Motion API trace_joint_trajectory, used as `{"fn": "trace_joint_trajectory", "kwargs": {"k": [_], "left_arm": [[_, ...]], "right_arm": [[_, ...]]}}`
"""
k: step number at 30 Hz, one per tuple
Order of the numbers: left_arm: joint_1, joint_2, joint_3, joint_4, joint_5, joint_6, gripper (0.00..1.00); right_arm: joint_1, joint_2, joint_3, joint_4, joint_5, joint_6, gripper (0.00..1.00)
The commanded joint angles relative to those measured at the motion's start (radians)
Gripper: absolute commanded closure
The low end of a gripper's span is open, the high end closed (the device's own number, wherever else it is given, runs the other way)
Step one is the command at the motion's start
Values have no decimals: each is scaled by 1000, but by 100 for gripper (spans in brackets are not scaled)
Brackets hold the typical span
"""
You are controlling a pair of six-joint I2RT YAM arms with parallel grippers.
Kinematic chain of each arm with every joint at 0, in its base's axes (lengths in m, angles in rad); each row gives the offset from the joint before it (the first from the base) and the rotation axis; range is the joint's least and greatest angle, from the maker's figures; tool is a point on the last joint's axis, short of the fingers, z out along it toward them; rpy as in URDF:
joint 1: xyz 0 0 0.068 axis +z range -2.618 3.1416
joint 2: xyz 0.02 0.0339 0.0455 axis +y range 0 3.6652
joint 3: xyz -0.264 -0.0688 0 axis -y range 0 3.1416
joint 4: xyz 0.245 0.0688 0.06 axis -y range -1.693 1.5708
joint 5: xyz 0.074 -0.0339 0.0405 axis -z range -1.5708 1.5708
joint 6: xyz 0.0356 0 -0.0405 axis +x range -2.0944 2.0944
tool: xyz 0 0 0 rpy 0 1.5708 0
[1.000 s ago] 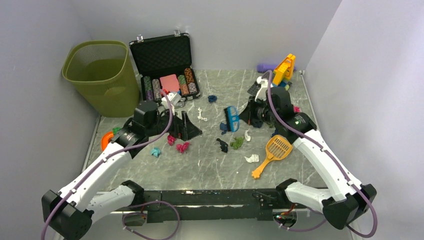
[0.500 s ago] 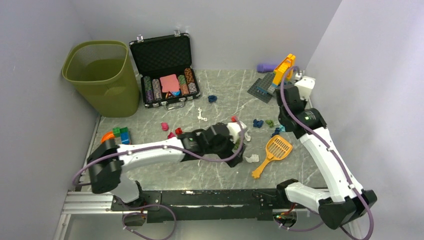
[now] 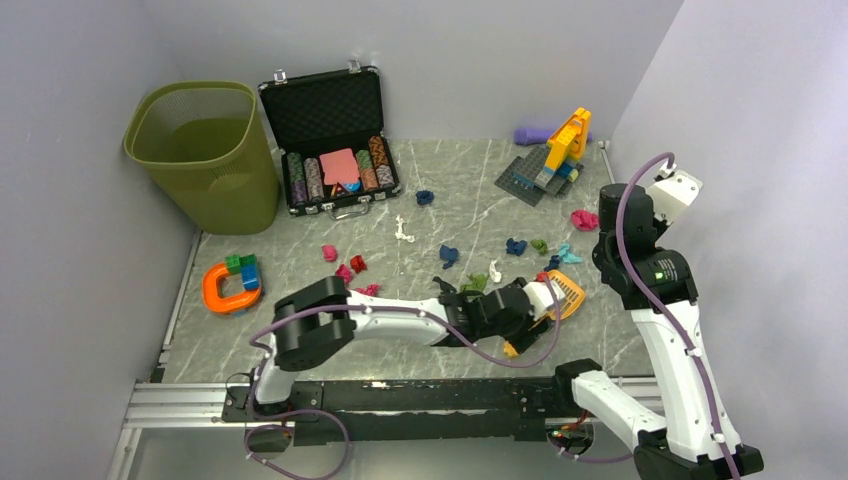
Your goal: Sweep away the paper scraps from the table
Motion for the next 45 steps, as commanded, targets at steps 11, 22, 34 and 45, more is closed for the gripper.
{"fn": "trace_joint_trajectory", "kwargs": {"k": [11, 22, 34, 45], "left_arm": [[-17, 271, 275, -56, -111, -15, 37], [-17, 299, 243, -74, -150, -67, 66], [16, 17, 195, -225, -49, -112, 95], [133, -382, -50, -553, 26, -183, 96]], "right_arm": [[-6, -19, 31, 1, -15, 9, 100], [-13, -15, -8, 19, -36, 18, 100], [-32, 200, 33, 126, -53, -126, 100], [-66, 643, 191, 171, -3, -391, 100]]}}
